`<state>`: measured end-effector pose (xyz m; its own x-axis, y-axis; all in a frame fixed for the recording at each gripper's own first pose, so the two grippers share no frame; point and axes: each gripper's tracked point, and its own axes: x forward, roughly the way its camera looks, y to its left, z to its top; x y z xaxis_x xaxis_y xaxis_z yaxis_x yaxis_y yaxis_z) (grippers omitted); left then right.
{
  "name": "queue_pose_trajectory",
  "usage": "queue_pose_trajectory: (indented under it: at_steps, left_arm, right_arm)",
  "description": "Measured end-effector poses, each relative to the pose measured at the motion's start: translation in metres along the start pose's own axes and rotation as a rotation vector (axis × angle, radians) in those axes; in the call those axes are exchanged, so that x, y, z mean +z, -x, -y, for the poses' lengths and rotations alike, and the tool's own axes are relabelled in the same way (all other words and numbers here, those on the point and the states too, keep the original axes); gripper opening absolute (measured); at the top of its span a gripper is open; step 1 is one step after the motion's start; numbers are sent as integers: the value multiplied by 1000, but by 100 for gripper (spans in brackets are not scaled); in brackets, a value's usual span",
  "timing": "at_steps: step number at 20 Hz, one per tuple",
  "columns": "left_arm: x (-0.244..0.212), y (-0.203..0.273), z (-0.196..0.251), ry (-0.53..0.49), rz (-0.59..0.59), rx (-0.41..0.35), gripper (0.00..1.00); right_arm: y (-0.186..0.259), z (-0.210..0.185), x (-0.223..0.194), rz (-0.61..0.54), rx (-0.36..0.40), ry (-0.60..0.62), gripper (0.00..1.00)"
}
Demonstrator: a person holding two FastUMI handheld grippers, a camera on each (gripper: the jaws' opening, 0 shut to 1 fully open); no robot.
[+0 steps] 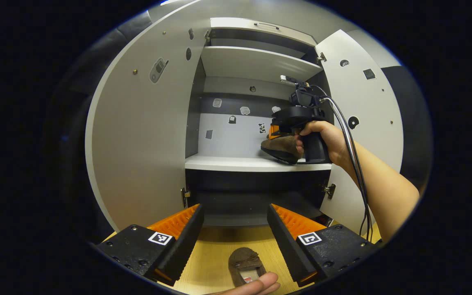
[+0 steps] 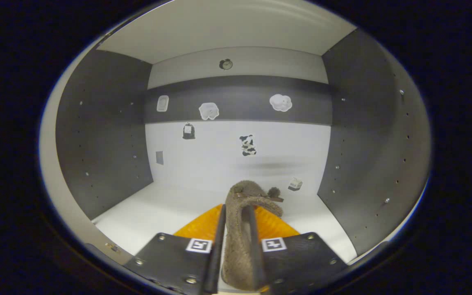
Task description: Grab one shoe with the right hand and put it into the shoe cabinet, grab the other shoe with the left hand and put it into the shoe cabinet; then close the right door with the right hand and the left door with the left hand.
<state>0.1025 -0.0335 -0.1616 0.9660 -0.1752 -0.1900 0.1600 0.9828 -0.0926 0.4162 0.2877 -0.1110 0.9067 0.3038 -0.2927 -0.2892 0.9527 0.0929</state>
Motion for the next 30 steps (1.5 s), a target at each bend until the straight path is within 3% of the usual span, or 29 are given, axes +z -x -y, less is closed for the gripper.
queue_pose_trajectory:
  at_steps: [1, 6, 8, 9, 10, 13, 17, 18, 19, 22, 26, 30]
  left_arm:
    - [-1, 3, -2, 2, 0, 3, 96]
    - [-15, 11, -4, 8, -29, 7, 96]
    - [-24, 12, -4, 11, -51, 8, 96]
    - [-30, 12, -3, 10, -66, 6, 96]
    - [-36, 12, -3, 10, -86, 7, 96]
    - [-60, 14, 4, 23, -148, -20, 96]
    - [-103, 16, 7, 2, -233, -23, 96]
    - [-116, 17, 8, -5, -260, -24, 96]
    - [-127, 15, 8, -10, -283, -23, 96]
    - [-152, 13, 1, -1, -353, -4, 97]
    - [-185, 14, 0, 14, -441, -20, 96]
    - [-221, 8, -2, -16, -528, -5, 97]
  right_arm:
    - [6, 2, 6, 23, -1, -13, 53]
    - [65, 5, 31, 117, 9, -14, 98]
    - [97, 5, 37, 166, 10, 1, 95]
    - [114, 7, 37, 180, 4, -5, 99]
    - [132, 7, 36, 195, 13, -17, 95]
    - [182, 7, 31, 235, 41, -42, 99]
    - [240, 16, 14, 282, 25, -28, 99]
    - [255, 17, 9, 295, 30, -30, 94]
    - [267, 22, 4, 306, 16, -39, 99]
    - [305, 27, -20, 316, -11, -13, 99]
    - [335, 22, -77, 284, -14, -61, 99]
    - [340, 26, -101, 269, -12, -86, 99]
